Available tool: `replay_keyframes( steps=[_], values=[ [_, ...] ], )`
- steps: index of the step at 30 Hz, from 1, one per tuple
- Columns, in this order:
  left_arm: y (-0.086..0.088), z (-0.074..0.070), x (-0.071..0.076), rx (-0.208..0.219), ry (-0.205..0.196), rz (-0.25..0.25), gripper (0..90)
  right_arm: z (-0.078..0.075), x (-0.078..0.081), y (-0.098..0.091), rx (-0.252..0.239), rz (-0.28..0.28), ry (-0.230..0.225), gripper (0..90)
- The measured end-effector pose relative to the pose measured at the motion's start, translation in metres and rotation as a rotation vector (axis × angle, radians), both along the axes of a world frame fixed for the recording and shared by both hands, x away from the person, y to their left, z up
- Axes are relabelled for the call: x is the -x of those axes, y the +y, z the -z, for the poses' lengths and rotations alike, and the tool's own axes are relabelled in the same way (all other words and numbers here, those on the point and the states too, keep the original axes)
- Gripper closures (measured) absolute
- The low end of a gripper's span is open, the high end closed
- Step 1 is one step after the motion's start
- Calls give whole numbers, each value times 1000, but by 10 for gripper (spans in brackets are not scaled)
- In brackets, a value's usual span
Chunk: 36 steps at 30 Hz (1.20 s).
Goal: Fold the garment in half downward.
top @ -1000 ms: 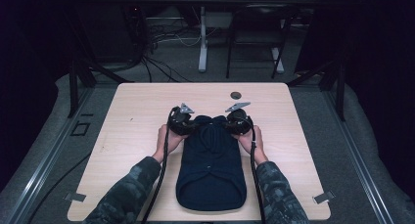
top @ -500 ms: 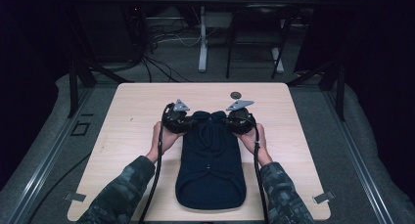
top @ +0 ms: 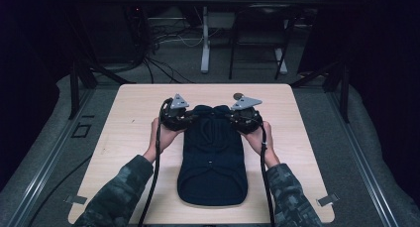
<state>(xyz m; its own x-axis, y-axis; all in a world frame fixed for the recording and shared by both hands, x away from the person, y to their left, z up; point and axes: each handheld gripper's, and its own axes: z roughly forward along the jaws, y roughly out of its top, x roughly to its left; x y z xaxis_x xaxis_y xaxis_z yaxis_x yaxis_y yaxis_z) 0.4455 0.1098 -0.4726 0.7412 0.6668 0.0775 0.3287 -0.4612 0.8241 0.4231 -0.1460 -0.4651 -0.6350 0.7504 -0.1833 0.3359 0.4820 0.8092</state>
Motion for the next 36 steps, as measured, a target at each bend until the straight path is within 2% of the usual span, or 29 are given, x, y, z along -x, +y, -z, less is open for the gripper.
replay_keyframes(
  steps=[6,10,12,17,22,26,28,33,34,35,36],
  values=[
    [2,-15,2,6,-18,20,740,-12,10,1,6,1,-96,763],
    [2,-21,3,1,-12,41,739,-18,13,0,5,-1,-120,763],
    [2,-24,2,0,3,52,739,-20,14,0,11,0,-135,764],
    [3,-29,0,7,15,58,741,-24,16,1,12,2,-177,765],
    [4,-35,1,11,25,75,741,-27,17,0,10,0,-195,764],
    [5,-39,4,-9,24,90,743,-29,20,0,3,-15,-194,763],
    [5,-40,6,-2,12,86,748,-30,22,-1,-1,-21,-195,761],
    [4,-43,9,2,-23,84,765,-32,23,-4,-24,-30,-150,749],
    [4,-44,11,2,-37,83,768,-33,23,-7,-40,-31,-122,744],
    [3,-45,12,5,-44,85,768,-33,23,-7,-40,-31,-122,744],
    [2,-46,14,3,-62,87,770,-34,23,-9,-52,-34,-82,740]
  ],
)
